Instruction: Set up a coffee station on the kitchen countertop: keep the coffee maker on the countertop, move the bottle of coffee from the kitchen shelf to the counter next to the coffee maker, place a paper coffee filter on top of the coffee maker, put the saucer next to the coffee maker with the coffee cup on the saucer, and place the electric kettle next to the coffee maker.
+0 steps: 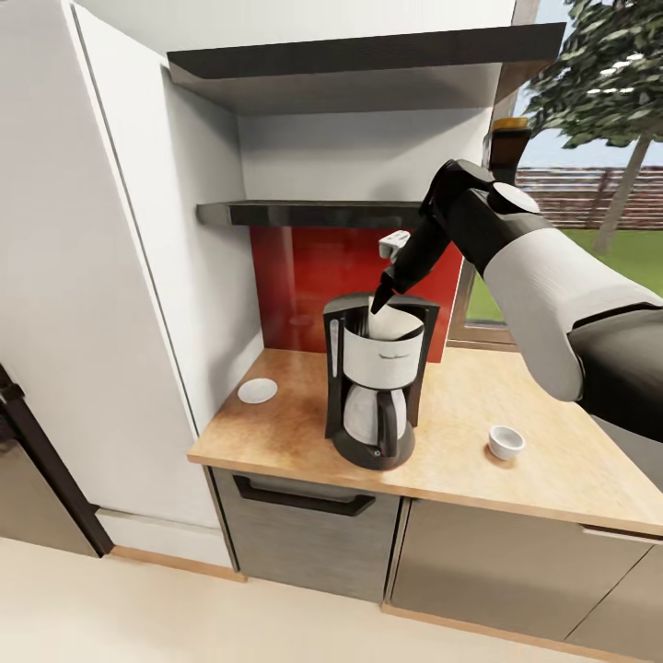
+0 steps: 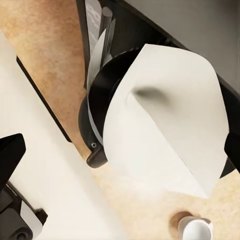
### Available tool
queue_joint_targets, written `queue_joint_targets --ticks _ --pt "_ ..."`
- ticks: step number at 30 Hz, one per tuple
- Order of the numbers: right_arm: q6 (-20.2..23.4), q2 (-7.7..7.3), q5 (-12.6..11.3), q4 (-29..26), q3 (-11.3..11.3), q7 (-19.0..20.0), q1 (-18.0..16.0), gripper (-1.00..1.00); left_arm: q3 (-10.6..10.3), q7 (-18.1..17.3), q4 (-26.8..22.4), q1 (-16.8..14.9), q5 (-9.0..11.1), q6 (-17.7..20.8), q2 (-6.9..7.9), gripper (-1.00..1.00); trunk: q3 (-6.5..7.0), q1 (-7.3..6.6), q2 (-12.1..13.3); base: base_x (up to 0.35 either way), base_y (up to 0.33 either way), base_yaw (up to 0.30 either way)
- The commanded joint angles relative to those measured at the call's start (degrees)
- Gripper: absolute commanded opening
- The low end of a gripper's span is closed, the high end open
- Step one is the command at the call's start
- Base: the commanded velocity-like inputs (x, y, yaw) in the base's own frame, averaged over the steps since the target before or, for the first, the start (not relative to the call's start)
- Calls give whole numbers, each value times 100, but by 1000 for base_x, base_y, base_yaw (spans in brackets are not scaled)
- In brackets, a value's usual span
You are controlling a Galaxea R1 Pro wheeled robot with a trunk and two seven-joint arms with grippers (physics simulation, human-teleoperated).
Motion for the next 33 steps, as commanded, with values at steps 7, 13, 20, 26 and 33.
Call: queue_joint_targets --ticks 7,13,20,26,33 --pt "60 -8 53 -8 -1 56 -6 100 2 -4 2 -4 -38 -19 2 100 -13 3 -13 -16 5 0" --pt "60 -9 53 -7 12 59 -6 100 -8 -1 -3 -4 -37 -19 2 100 -7 3 -13 -109 83 -32" --pt "60 -9 53 -7 23 58 -6 100 -15 6 -18 -4 -42 -19 9 100 23 3 -13 -40 34 -137" --pt "60 -5 48 -7 30 56 -4 100 -15 9 -31 -6 -43 -19 10 100 53 3 -13 -5 4 -163" --pt "60 13 44 -8 32 50 -5 100 -15 5 -33 -13 -43 -19 11 100 59 3 -13 0 0 -28"
